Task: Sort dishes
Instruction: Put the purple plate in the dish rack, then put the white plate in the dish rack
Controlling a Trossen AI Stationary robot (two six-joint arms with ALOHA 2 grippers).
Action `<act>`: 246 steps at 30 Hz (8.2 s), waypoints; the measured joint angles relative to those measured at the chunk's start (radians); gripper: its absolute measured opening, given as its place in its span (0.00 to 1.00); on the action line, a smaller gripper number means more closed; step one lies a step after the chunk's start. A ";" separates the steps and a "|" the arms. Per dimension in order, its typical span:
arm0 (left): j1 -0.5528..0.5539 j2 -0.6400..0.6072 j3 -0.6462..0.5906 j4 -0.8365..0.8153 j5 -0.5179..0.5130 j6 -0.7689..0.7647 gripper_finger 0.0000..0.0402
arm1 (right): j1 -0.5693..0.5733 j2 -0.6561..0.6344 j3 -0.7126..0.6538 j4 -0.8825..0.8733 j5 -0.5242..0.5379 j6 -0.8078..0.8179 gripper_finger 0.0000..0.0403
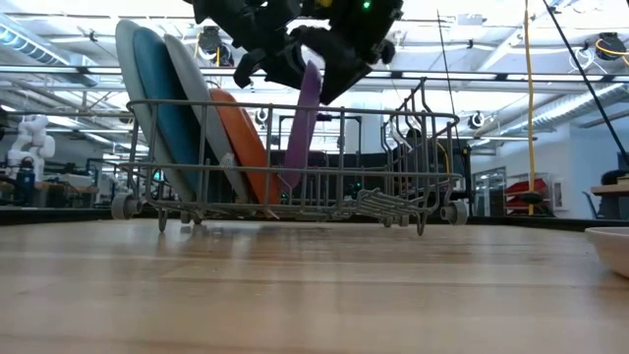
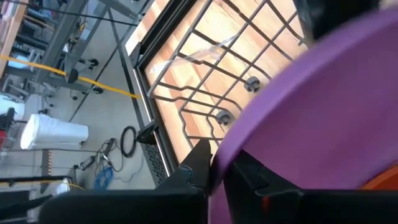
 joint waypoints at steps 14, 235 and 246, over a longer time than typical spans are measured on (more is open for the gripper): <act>-0.019 -0.001 0.001 -0.007 -0.035 -0.022 0.11 | -0.008 0.035 0.001 0.066 0.001 -0.084 0.00; -0.535 -0.364 -0.172 0.634 -0.689 -0.781 0.30 | 0.323 -0.234 0.018 -0.244 0.870 0.044 0.00; -0.410 -0.364 -0.162 0.363 -0.538 -0.926 0.30 | 0.233 -0.066 0.018 -0.210 0.868 0.133 0.00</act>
